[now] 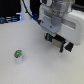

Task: Open the kcup holder, insert the kcup into the holder, and close the kcup holder

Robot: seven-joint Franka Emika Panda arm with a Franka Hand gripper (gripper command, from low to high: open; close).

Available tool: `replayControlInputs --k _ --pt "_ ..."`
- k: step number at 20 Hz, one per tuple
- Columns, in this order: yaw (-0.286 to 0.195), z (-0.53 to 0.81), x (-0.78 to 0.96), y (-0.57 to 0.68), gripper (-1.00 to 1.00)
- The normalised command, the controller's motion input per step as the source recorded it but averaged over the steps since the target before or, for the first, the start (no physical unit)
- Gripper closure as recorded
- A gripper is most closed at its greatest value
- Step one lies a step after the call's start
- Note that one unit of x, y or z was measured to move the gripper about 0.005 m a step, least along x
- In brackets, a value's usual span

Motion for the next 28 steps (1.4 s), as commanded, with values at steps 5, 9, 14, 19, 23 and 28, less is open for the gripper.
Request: replayControlInputs --k 5,9,14,19,23,28 --pt "-0.281 0.25 0.02 -0.47 -1.00" --pt "-0.291 0.14 0.01 -0.44 -1.00" --pt "-0.291 0.07 -0.03 -0.46 -1.00" --pt "-0.283 0.05 -0.07 -0.48 -1.00" --pt "-0.271 0.03 -0.14 -0.49 -1.00" --pt "-0.254 0.00 -0.29 -0.50 -1.00"
